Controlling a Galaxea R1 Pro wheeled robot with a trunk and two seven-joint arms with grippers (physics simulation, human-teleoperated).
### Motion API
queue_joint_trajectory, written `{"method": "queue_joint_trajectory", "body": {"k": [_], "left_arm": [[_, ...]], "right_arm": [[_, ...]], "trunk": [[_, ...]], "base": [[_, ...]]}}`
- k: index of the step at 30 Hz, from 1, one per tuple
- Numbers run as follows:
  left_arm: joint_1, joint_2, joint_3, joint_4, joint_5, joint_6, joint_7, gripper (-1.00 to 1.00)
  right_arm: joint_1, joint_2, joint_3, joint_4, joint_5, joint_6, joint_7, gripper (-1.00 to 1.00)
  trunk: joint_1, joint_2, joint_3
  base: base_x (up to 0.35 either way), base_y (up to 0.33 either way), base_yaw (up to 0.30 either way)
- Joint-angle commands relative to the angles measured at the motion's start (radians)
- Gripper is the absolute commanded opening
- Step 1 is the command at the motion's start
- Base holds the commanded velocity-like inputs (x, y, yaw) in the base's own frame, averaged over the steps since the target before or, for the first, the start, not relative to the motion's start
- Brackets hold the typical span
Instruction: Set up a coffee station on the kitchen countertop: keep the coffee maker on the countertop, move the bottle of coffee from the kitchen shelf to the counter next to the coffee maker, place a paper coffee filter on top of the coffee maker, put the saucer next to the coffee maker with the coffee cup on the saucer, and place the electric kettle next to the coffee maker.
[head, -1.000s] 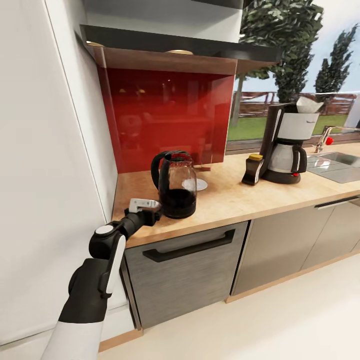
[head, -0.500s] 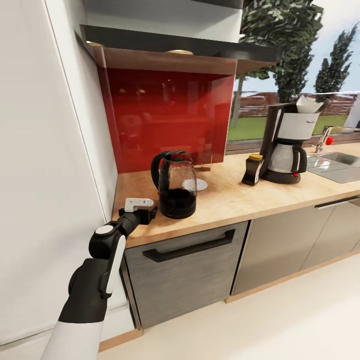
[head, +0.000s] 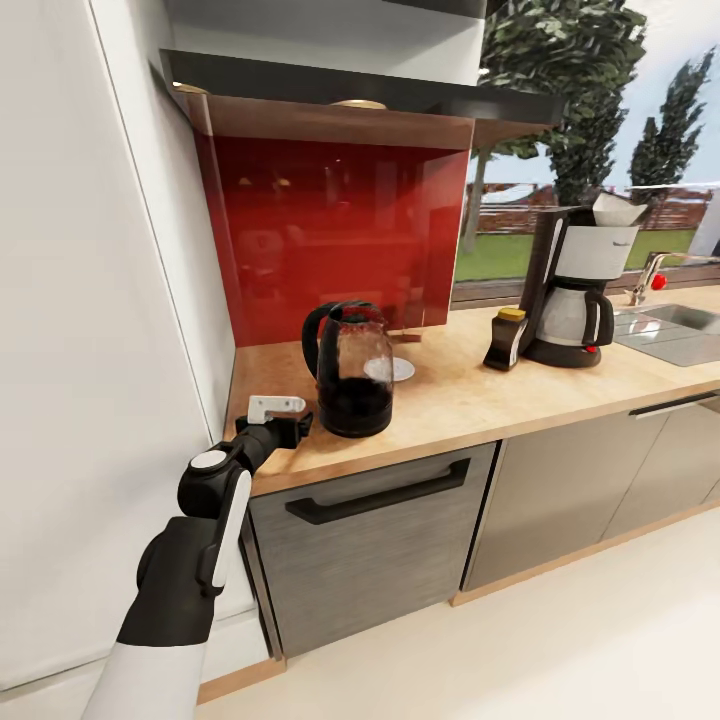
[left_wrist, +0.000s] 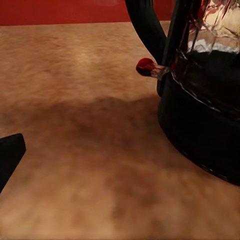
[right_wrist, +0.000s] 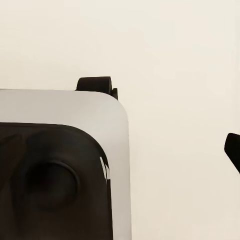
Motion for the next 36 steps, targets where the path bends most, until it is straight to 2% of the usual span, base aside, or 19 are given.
{"method": "queue_joint_trajectory", "body": {"k": [1,3,7,16,36], "left_arm": [[-0.001,-0.001,0.001,-0.001,-0.010,0.004,-0.008,1.00],[-0.001,-0.001,0.001,-0.001,-0.010,0.004,-0.007,1.00],[-0.010,-0.001,0.001,-0.001,-0.011,0.005,0.037,1.00],[-0.064,-0.001,0.001,0.003,-0.010,0.011,0.073,1.00],[-0.082,-0.001,0.001,0.005,-0.010,0.009,0.075,1.00]], "right_arm": [[-0.001,0.000,0.001,0.001,-0.007,-0.003,0.005,1.00],[-0.001,0.000,0.001,0.001,-0.007,-0.003,0.005,1.00],[-0.001,0.000,0.002,0.001,-0.007,-0.003,0.005,1.00],[-0.001,0.000,0.002,0.001,-0.007,-0.003,0.005,1.00],[-0.001,0.000,0.002,0.001,-0.007,-0.003,0.005,1.00]], "trunk": [[0.000,0.000,-0.001],[0.000,0.000,-0.001],[0.000,0.000,-0.001],[0.000,0.000,-0.001],[0.000,0.000,-0.001]], "base": [[0.000,0.000,0.000],[0.000,0.000,0.000],[0.000,0.000,0.000],[0.000,0.000,0.000],[0.034,0.000,0.000]]}}
